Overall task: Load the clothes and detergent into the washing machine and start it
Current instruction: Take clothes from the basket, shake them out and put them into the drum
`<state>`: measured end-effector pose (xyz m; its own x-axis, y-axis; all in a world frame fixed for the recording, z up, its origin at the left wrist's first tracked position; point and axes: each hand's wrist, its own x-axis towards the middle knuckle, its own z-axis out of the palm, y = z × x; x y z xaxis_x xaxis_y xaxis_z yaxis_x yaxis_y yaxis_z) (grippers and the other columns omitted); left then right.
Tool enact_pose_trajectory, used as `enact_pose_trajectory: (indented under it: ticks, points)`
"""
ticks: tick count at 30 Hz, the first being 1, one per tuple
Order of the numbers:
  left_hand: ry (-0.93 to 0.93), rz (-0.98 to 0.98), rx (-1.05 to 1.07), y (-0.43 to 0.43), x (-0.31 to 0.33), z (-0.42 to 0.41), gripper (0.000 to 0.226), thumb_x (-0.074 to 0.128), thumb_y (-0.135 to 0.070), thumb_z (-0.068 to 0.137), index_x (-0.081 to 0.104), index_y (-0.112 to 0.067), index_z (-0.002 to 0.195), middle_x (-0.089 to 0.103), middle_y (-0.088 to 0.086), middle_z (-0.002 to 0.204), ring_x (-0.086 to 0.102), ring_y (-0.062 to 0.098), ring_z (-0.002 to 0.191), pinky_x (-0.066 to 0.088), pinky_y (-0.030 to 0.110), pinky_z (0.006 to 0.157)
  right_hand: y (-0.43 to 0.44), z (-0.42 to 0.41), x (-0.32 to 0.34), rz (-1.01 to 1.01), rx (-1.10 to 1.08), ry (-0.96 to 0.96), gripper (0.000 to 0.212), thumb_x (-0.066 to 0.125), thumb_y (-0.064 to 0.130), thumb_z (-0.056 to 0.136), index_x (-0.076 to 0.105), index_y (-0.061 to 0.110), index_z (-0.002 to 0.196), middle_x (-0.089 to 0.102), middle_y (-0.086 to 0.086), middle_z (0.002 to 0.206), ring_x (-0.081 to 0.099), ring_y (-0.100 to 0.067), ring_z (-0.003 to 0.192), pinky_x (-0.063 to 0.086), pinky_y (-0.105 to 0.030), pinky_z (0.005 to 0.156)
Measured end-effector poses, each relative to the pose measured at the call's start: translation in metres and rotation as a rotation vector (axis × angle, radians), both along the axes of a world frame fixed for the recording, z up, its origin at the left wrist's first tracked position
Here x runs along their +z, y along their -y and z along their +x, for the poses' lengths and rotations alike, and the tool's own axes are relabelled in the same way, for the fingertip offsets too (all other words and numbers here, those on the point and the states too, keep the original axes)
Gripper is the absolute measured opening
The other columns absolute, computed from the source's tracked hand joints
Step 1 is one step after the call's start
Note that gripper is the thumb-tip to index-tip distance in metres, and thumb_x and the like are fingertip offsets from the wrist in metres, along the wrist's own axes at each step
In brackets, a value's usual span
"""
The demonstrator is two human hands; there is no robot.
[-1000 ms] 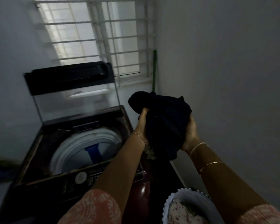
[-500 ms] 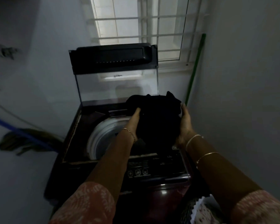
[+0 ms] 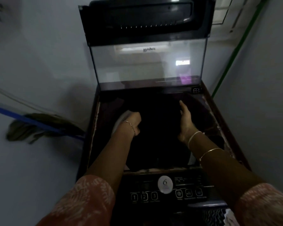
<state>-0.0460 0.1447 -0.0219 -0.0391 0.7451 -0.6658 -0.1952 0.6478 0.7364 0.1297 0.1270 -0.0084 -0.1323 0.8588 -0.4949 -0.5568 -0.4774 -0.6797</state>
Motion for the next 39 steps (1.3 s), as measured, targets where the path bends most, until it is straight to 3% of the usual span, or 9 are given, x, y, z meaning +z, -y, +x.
enact_pose_trajectory:
  ticks: [3,6,11,13,17,19,24,32,39]
  points:
    - [0.004,-0.067,0.0,-0.004,-0.025,-0.005,0.034,0.037,-0.027,0.102,0.064,-0.009,0.112,0.069,0.002,0.098,0.064,0.024,0.102,0.053,0.038,0.088,-0.006,-0.011,-0.021,-0.067,0.013,0.032,0.057,0.041,0.055,0.091,0.063,0.015,0.123,0.066,-0.012,0.118,0.061,-0.027,0.11,0.043,-0.039,0.105]
    - [0.048,-0.15,-0.067,0.001,-0.042,-0.008,0.04,0.038,-0.03,0.103,0.053,-0.009,0.133,0.059,0.015,0.128,0.059,0.03,0.108,0.051,0.038,0.082,-0.006,-0.017,-0.041,-0.128,0.056,0.088,0.044,0.04,0.045,0.095,0.066,0.012,0.109,0.071,-0.009,0.099,0.065,-0.022,0.093,0.05,-0.031,0.089]
    - [-0.048,-0.189,-0.081,0.007,-0.053,-0.002,0.04,0.042,-0.026,0.1,0.054,-0.002,0.13,0.059,0.016,0.119,0.058,0.027,0.095,0.05,0.037,0.085,-0.002,-0.018,-0.064,-0.341,0.267,0.44,0.035,0.05,0.03,0.094,0.062,0.005,0.115,0.066,-0.011,0.082,0.063,-0.026,0.072,0.05,-0.032,0.062]
    - [-0.07,-0.217,-0.093,0.007,-0.065,0.002,0.045,0.048,-0.029,0.095,0.053,-0.002,0.131,0.06,0.014,0.119,0.059,0.029,0.1,0.05,0.038,0.09,-0.001,-0.016,-0.064,-0.356,0.268,0.486,0.03,0.051,0.026,0.093,0.06,0.006,0.114,0.064,-0.012,0.082,0.061,-0.027,0.071,0.049,-0.032,0.06]
    - [-0.019,-0.2,-0.068,0.027,-0.045,0.019,0.037,0.05,-0.032,0.095,0.056,-0.009,0.123,0.058,0.009,0.101,0.054,0.023,0.08,0.045,0.031,0.068,0.006,-0.009,-0.05,-0.318,0.243,0.497,0.022,0.054,0.018,0.089,0.063,0.005,0.104,0.064,-0.015,0.083,0.06,-0.029,0.068,0.05,-0.029,0.056]
    - [0.0,-0.167,-0.079,0.036,-0.037,0.026,0.032,0.048,-0.032,0.096,0.055,-0.013,0.122,0.054,0.006,0.109,0.051,0.022,0.091,0.041,0.033,0.08,0.01,-0.001,-0.043,-0.284,0.214,0.477,0.016,0.052,0.019,0.089,0.063,0.008,0.092,0.062,-0.01,0.077,0.059,-0.024,0.065,0.048,-0.025,0.052]
    - [0.122,-0.046,-0.071,0.063,-0.008,0.056,0.029,0.043,-0.031,0.099,0.056,-0.018,0.121,0.056,0.004,0.127,0.045,0.024,0.125,0.034,0.036,0.097,0.031,0.036,-0.017,-0.121,0.16,0.368,0.02,0.043,0.029,0.095,0.062,0.024,0.093,0.061,0.004,0.098,0.055,-0.015,0.097,0.041,-0.032,0.085]
    - [0.326,0.165,-0.193,0.132,0.049,0.171,0.036,0.043,-0.029,0.099,0.055,-0.014,0.129,0.059,0.005,0.131,0.051,0.023,0.123,0.039,0.035,0.101,0.125,0.159,0.04,0.06,-0.022,0.21,0.022,0.039,0.019,0.096,0.061,0.019,0.099,0.067,0.001,0.099,0.062,-0.013,0.089,0.045,-0.027,0.079]
    - [0.338,0.146,-0.42,0.216,0.044,0.311,0.037,0.034,-0.026,0.101,0.054,-0.016,0.13,0.057,0.004,0.135,0.05,0.023,0.127,0.039,0.035,0.102,0.241,0.299,0.017,-0.02,-0.262,0.201,0.027,0.034,0.019,0.099,0.061,0.016,0.096,0.066,-0.001,0.099,0.062,-0.015,0.087,0.046,-0.027,0.072]
